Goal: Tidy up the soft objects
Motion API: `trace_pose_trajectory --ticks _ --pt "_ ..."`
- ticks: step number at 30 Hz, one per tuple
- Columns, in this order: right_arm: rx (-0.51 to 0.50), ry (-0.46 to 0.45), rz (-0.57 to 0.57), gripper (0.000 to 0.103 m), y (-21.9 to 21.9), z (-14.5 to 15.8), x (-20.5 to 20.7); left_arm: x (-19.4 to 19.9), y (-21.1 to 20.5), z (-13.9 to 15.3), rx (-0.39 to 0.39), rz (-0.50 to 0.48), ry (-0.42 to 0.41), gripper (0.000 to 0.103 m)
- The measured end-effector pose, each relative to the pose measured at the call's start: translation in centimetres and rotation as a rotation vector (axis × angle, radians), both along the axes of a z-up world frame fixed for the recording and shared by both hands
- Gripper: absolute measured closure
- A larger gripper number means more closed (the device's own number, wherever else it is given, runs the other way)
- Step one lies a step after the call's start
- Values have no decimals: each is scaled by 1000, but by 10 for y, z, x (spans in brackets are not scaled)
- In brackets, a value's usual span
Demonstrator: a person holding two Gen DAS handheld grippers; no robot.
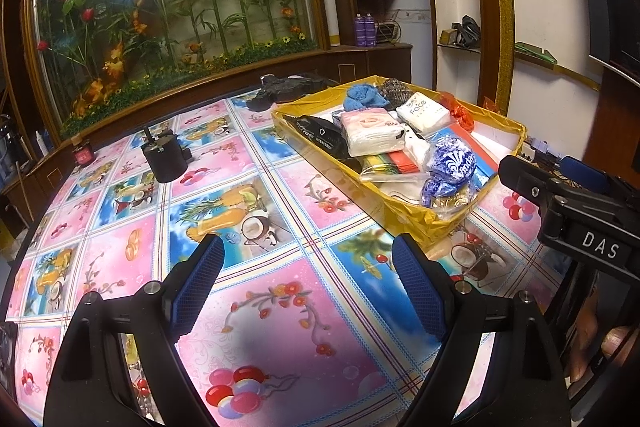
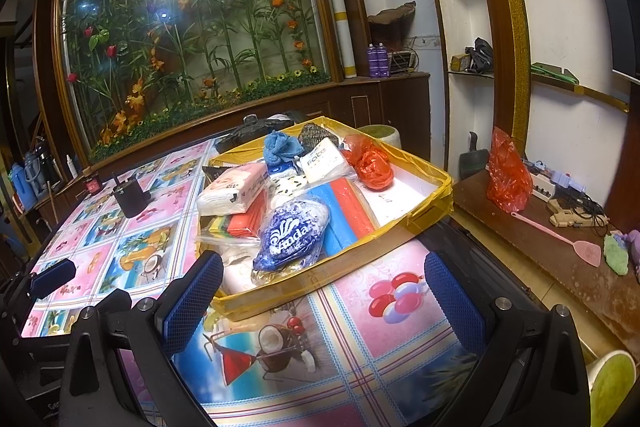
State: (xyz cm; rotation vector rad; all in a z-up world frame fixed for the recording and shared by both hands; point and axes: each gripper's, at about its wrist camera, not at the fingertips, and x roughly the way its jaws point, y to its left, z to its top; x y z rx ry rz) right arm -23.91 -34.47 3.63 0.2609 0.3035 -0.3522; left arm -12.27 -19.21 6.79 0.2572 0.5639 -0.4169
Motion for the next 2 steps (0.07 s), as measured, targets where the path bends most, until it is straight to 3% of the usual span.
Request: trace_pose_trajectory --ticks 2 --pt "3 1 1 1 -1 0 0 0 -1 -1 5 -2 6 17"
